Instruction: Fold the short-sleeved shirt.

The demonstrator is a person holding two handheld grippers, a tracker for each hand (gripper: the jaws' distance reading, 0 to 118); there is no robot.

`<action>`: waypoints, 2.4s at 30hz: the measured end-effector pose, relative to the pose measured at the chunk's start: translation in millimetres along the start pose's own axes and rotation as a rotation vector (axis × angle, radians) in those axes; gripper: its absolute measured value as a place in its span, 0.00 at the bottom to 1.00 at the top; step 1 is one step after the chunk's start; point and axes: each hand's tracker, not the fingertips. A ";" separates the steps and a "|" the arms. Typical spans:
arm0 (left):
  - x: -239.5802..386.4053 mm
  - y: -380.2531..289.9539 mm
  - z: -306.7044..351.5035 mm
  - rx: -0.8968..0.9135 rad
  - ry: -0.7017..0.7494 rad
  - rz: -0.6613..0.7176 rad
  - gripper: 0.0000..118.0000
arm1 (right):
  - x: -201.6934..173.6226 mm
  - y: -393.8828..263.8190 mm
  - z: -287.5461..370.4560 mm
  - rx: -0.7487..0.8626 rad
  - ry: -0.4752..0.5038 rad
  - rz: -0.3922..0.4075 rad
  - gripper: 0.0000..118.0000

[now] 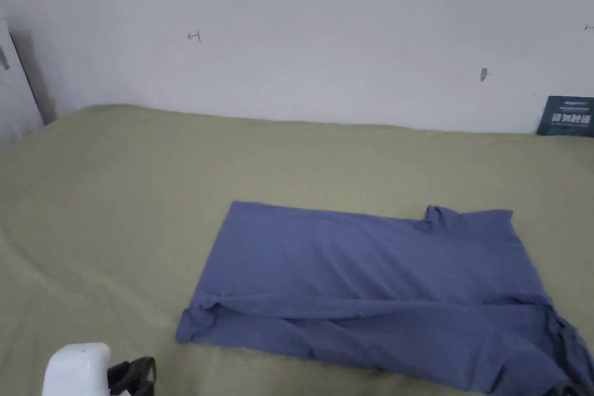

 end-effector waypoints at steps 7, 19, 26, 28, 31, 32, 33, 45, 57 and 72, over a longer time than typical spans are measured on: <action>8.5 21.9 -77.6 -0.086 -0.034 -0.084 0.79 | 11.8 4.2 -9.9 -0.019 -0.016 -0.066 0.00; 4.1 51.7 -188.1 -0.281 0.049 0.009 0.77 | 52.2 7.4 -29.0 -0.074 -0.114 -0.101 0.00; 12.2 72.2 -186.0 -0.334 0.024 -0.029 0.17 | 91.1 1.7 -94.7 -0.326 -0.134 -0.198 0.05; 16.7 74.2 -183.7 -0.333 0.045 -0.049 0.13 | 96.1 2.8 -110.1 -0.361 -0.154 -0.183 0.18; 20.6 74.8 -186.6 -0.352 0.049 -0.089 0.13 | 102.9 7.8 -125.7 -0.374 -0.089 -0.254 0.43; 19.5 75.4 -186.8 -0.354 0.047 -0.083 0.13 | 103.7 7.3 -128.2 -0.359 -0.065 -0.276 0.56; 18.3 76.0 -187.4 -0.356 0.043 -0.066 0.13 | 106.1 8.3 -134.5 -0.368 -0.065 -0.289 0.69; 9.3 75.8 -183.2 -0.364 0.000 -0.026 0.10 | 97.3 5.1 -168.7 -0.505 -0.135 -0.182 0.04; -1.3 107.9 -108.0 -0.326 -0.124 -0.041 0.09 | 94.5 61.0 -97.7 -0.422 -0.017 -0.169 0.04; -52.2 -23.1 13.4 -0.535 -0.126 0.065 0.09 | 97.0 -21.2 30.5 -0.673 0.055 -0.183 0.04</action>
